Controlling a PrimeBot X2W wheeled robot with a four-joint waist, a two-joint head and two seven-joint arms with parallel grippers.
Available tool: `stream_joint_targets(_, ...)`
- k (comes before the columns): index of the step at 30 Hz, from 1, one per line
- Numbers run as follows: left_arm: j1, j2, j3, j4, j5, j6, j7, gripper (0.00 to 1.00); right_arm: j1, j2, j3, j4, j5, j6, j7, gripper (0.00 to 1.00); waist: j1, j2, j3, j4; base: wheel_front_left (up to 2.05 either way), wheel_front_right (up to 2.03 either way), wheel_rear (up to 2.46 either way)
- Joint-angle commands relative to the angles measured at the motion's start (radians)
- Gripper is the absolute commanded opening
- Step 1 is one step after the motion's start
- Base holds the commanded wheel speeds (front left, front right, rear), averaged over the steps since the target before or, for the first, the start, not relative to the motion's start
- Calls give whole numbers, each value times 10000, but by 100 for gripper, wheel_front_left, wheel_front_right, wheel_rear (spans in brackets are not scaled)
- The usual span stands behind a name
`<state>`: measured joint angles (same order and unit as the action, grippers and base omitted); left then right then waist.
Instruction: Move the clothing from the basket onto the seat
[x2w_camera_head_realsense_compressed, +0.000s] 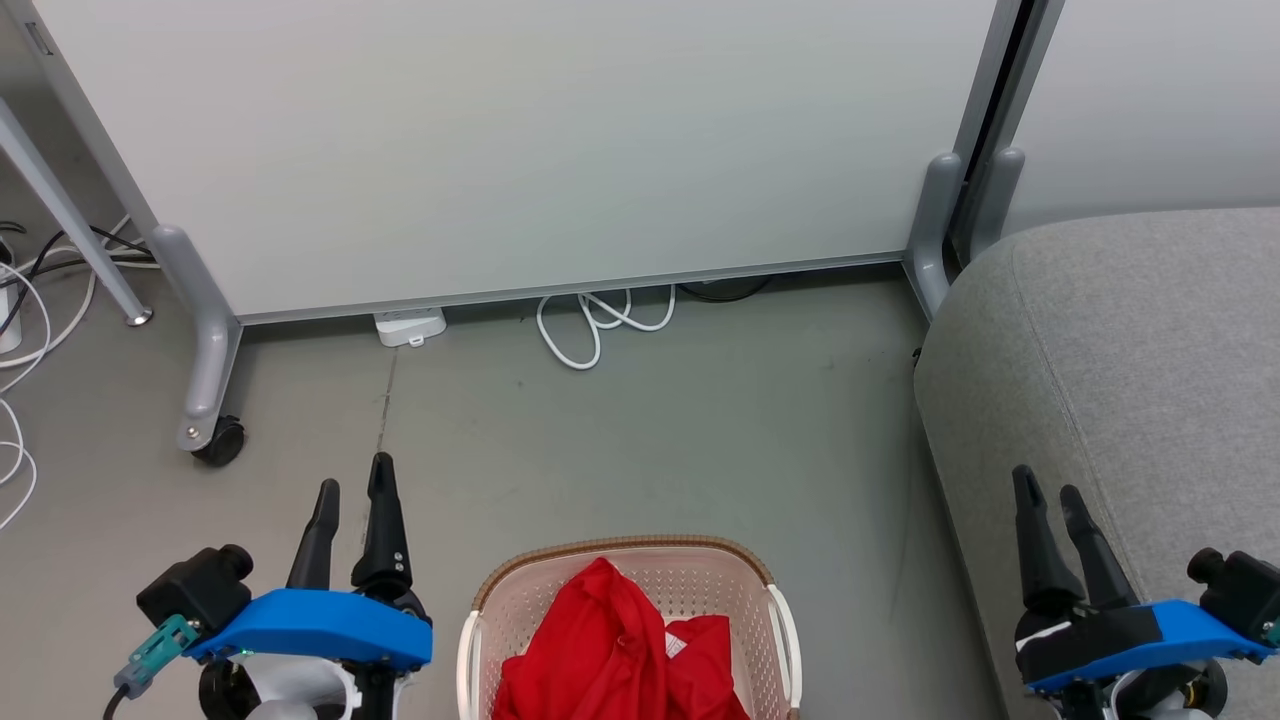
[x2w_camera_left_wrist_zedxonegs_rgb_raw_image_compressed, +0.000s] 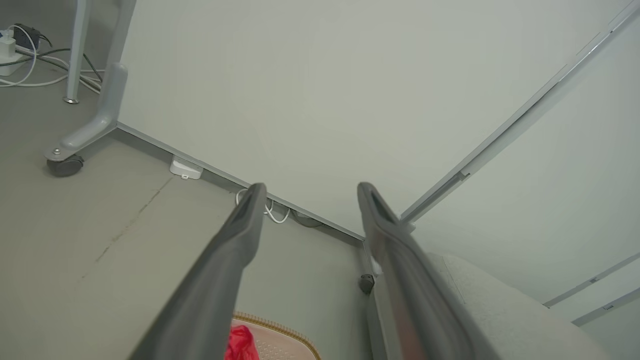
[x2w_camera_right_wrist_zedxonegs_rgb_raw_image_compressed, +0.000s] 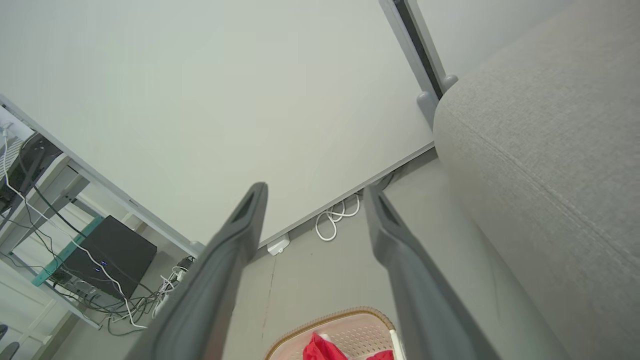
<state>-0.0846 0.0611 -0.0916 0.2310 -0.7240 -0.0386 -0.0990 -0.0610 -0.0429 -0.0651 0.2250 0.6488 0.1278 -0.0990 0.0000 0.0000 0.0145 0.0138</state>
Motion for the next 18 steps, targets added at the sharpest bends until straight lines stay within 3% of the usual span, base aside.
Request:
stream_joint_targets(1,-264,79,-73,-87,312,32,-100,100,-153,-72,12,-116,-361,28,-102,100,0,0,8,1,0,0,0)
stream_joint_targets(18,-378,59,-424,120,2119,80,-571,100,-153,-84,68,-157,-2363,29,-566,100,0,0,33,60,0,0,0)
